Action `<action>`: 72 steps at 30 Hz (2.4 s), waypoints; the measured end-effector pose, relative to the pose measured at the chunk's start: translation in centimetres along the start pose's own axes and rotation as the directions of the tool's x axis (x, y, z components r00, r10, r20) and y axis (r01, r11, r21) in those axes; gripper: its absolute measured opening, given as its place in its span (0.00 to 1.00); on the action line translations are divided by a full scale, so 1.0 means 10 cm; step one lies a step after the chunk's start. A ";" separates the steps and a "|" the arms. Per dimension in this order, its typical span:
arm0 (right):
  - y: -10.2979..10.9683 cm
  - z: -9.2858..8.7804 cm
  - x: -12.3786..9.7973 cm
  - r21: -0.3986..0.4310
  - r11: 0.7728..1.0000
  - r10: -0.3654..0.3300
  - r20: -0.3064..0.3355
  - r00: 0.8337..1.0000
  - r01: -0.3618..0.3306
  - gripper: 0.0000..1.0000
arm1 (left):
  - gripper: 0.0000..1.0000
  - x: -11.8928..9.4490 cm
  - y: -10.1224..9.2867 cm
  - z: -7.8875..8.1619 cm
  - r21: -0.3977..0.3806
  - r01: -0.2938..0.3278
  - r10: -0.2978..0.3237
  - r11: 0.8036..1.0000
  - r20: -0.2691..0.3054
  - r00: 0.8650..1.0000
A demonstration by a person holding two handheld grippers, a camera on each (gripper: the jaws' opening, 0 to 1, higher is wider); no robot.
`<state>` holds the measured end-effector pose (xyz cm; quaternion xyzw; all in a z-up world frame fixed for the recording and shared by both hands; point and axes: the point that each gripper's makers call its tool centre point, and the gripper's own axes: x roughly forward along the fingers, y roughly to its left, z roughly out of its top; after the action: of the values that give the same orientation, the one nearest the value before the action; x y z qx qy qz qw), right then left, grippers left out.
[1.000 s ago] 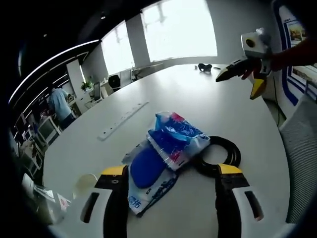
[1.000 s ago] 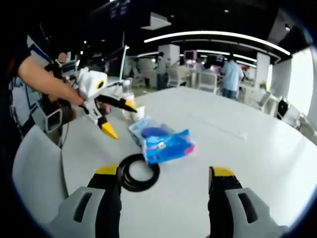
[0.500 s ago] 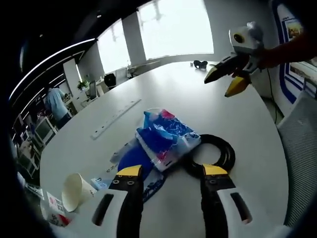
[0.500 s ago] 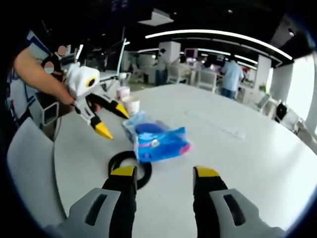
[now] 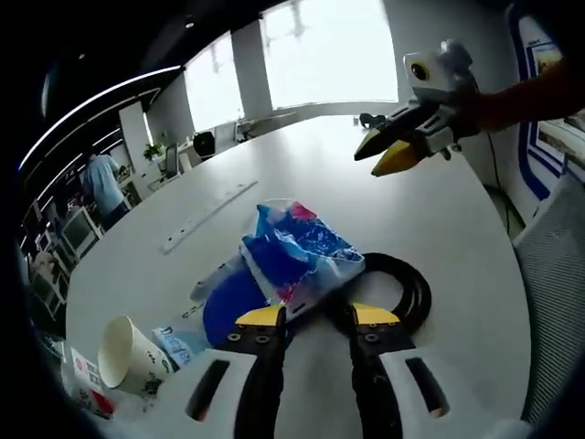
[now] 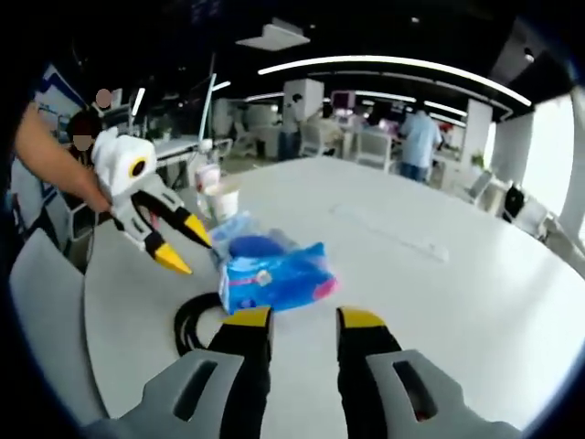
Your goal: Arrange the tabletop items into an orderly group along one side of the table until the central work area is clear of visible clutter.
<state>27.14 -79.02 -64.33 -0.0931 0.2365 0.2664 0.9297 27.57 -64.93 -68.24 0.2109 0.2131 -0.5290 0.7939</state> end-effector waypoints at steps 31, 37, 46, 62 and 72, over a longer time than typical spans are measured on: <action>-0.26 -0.03 0.60 0.011 0.999 -0.045 -0.025 0.999 0.045 0.13 | 0.16 0.30 0.10 0.03 -0.001 0.000 0.000 1.000 -0.012 1.000; -0.31 -0.08 0.69 0.032 0.998 -0.056 -0.036 0.998 0.057 0.12 | 0.14 0.33 0.09 0.03 0.010 0.014 -0.014 1.000 -0.020 1.000; -0.36 -0.10 0.84 0.046 0.997 -0.052 -0.055 0.997 0.054 0.12 | 0.10 0.34 0.10 0.00 0.012 0.044 -0.043 0.999 -0.030 0.999; -0.39 -0.01 0.98 0.057 0.998 -0.012 -0.054 0.998 0.015 0.12 | 0.00 0.36 0.03 0.01 0.066 0.116 -0.114 0.991 -0.036 0.993; -0.36 0.01 0.98 0.066 0.998 -0.004 -0.052 0.999 0.008 0.12 | 0.00 0.35 -0.03 0.08 0.112 0.137 -0.136 0.984 -0.014 0.991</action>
<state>36.43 -77.60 -68.83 -0.0701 0.2690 0.2531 0.9266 28.58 -68.06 -69.59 0.2418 0.1992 -0.5926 0.7420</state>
